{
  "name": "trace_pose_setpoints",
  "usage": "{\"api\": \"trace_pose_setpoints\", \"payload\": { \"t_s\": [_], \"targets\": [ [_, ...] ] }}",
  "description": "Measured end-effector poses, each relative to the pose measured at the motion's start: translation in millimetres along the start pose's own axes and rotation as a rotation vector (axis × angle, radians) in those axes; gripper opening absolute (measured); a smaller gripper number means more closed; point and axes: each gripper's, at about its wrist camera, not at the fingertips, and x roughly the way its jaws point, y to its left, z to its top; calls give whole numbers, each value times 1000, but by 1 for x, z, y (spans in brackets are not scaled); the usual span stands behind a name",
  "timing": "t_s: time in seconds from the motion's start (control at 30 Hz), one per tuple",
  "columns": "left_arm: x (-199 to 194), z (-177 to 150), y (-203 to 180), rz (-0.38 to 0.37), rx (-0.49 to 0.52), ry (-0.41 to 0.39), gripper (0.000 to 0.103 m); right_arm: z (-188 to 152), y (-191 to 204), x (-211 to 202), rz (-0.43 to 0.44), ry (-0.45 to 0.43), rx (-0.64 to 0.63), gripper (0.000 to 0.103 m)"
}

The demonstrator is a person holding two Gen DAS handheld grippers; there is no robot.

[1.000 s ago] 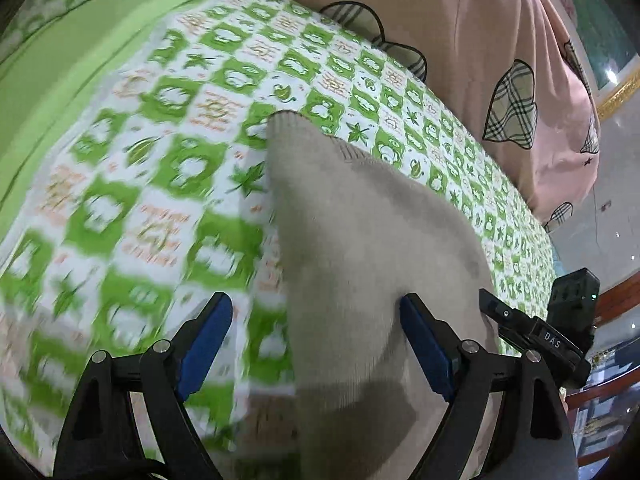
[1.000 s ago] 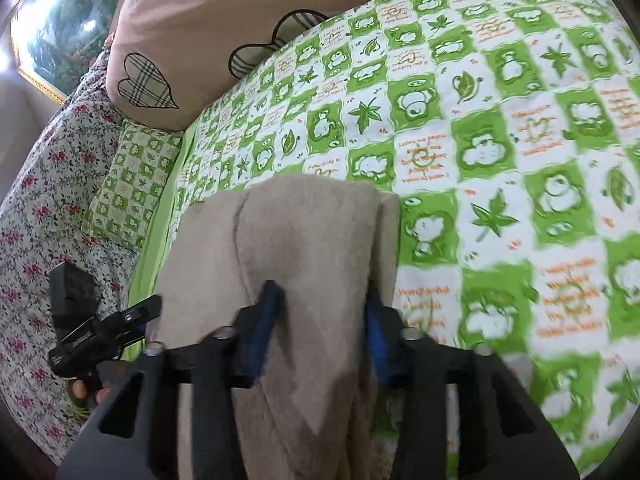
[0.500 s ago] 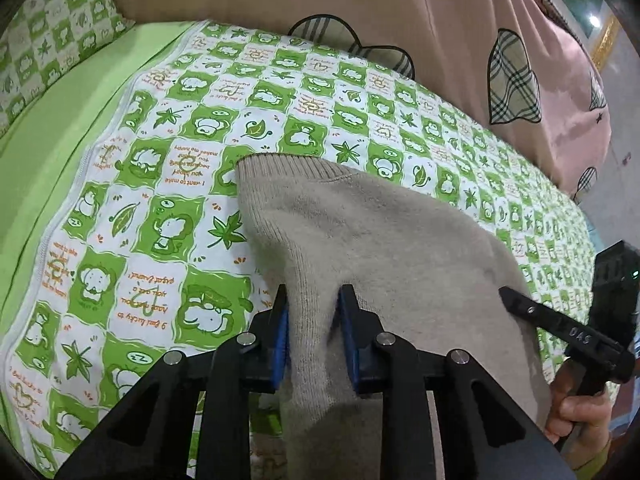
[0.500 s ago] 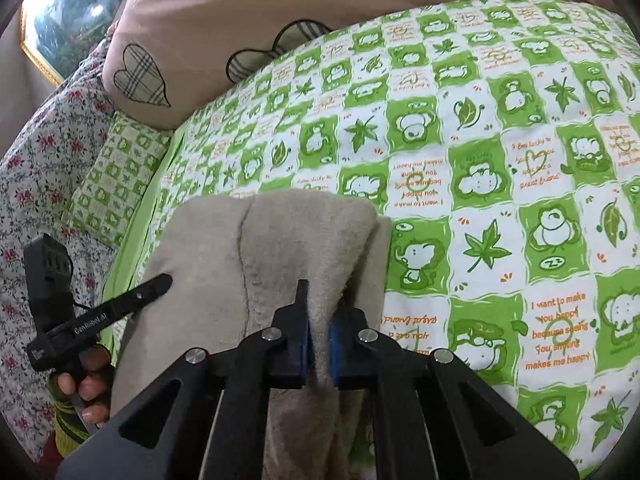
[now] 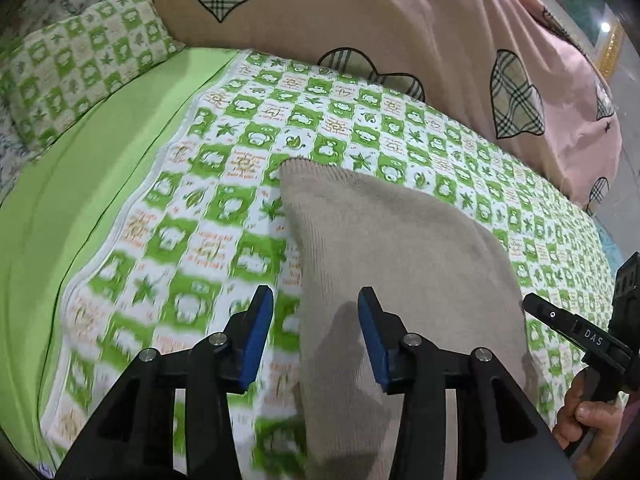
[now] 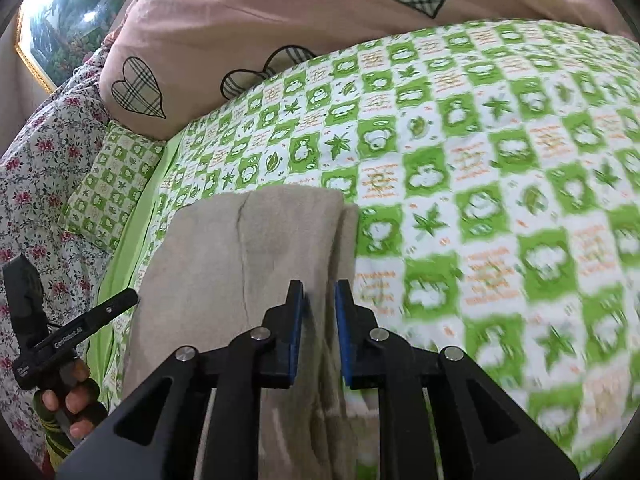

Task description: Fold small clothes

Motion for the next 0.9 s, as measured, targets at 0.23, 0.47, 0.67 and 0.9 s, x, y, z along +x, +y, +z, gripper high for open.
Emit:
{"api": "trace_pose_setpoints", "payload": {
  "t_s": [0.23,0.47,0.67,0.9],
  "targets": [
    [-36,-41,-3,10,-7,-12,58,-35,0,-31,-12,22,-12,18],
    [-56,-80,-11,9,23,13,60,-71,0,-55,-9,35,-5,18],
    [-66,-99,-7,7,22,30,60,-90,0,-65,-15,50,-4,19],
    [-79,-109,5,1,9,21,63,-105,3,-76,10,34,2,36]
  ]
}}
